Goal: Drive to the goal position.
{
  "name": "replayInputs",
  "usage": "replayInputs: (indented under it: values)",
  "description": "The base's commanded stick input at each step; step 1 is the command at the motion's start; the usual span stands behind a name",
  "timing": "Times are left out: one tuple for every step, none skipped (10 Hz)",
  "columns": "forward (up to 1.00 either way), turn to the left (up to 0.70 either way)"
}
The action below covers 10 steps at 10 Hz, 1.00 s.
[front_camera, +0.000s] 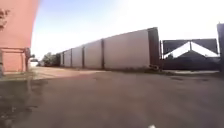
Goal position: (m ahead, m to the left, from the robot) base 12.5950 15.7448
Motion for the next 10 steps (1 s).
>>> replayInputs:
  values:
    - [1.00,0.00]
    - [1.00,0.12]
    - [1.00,0.27]
    - [1.00,0.27]
    - [1.00,0.27]
    - [1.00,0.27]
    - [1.00,0.27]
    - [1.00,0.00]
    - [1.00,0.00]
    - [1.00,0.00]
